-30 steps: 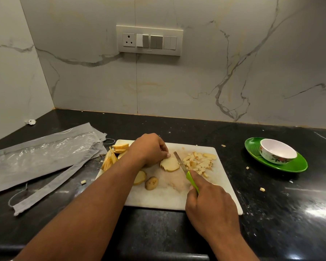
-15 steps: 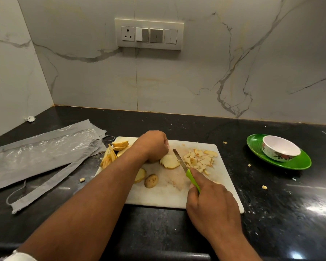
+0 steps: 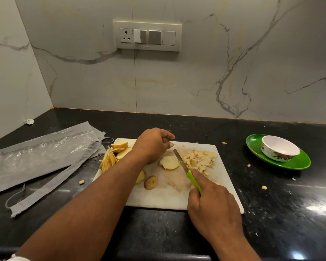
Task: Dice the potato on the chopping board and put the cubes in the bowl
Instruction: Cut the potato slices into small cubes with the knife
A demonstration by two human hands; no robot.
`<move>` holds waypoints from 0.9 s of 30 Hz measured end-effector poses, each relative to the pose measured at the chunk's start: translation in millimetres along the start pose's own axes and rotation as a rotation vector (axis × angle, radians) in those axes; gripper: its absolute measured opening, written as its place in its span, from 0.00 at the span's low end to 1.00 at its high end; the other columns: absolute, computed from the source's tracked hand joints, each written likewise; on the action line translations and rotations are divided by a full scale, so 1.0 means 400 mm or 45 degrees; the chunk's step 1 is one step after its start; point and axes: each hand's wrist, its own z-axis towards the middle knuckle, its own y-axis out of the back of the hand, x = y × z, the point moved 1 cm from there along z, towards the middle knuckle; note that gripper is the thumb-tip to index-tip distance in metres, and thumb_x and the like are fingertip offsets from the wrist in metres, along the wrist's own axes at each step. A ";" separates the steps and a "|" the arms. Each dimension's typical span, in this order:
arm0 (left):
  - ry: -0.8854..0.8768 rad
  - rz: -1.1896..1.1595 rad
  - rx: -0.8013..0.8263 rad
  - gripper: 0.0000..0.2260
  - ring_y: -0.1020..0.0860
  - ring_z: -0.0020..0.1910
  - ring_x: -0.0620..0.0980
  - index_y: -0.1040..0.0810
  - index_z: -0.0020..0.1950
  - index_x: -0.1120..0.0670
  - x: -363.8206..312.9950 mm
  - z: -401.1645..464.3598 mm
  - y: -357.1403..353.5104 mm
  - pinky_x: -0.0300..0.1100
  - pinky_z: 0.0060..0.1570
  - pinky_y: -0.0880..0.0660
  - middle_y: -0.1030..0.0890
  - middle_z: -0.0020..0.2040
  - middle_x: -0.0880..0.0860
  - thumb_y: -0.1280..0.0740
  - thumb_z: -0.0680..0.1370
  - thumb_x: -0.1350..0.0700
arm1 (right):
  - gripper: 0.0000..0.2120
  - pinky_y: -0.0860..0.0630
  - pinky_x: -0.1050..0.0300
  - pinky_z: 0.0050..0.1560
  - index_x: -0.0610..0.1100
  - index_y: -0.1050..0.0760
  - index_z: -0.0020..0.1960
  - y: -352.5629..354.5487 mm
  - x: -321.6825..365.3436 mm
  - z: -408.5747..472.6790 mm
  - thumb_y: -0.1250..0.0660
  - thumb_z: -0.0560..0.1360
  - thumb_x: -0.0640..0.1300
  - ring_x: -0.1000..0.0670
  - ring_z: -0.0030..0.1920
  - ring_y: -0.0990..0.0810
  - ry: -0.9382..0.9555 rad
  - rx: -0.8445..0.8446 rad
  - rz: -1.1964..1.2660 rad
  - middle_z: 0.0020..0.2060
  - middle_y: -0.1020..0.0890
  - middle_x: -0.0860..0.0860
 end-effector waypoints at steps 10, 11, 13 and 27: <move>-0.010 0.298 0.085 0.06 0.25 0.50 0.41 0.14 0.55 0.46 0.006 0.007 0.000 0.40 0.50 0.29 0.16 0.59 0.46 0.28 0.80 0.49 | 0.24 0.24 0.55 0.55 0.63 0.37 0.76 0.013 -0.006 -0.007 0.42 0.81 0.53 0.53 0.54 0.20 -0.050 -0.053 0.143 0.61 0.19 0.57; -0.002 0.270 0.082 0.06 0.24 0.48 0.42 0.14 0.56 0.46 0.009 0.007 -0.002 0.40 0.49 0.28 0.16 0.57 0.47 0.28 0.80 0.49 | 0.24 0.24 0.55 0.55 0.63 0.36 0.76 0.013 -0.006 -0.006 0.42 0.81 0.53 0.53 0.53 0.20 -0.053 -0.053 0.148 0.61 0.19 0.57; 0.017 0.216 0.072 0.07 0.23 0.46 0.42 0.14 0.57 0.47 0.012 0.007 -0.005 0.40 0.49 0.26 0.15 0.54 0.47 0.29 0.81 0.50 | 0.24 0.23 0.54 0.54 0.63 0.36 0.76 0.013 -0.007 -0.005 0.42 0.80 0.52 0.53 0.51 0.20 -0.057 -0.051 0.163 0.60 0.19 0.57; 0.052 0.127 0.143 0.05 0.20 0.48 0.44 0.13 0.53 0.46 0.014 0.010 -0.008 0.42 0.54 0.20 0.16 0.50 0.45 0.27 0.80 0.55 | 0.24 0.21 0.52 0.53 0.62 0.37 0.77 0.011 -0.006 -0.001 0.43 0.80 0.54 0.54 0.49 0.20 -0.045 -0.033 0.168 0.63 0.20 0.58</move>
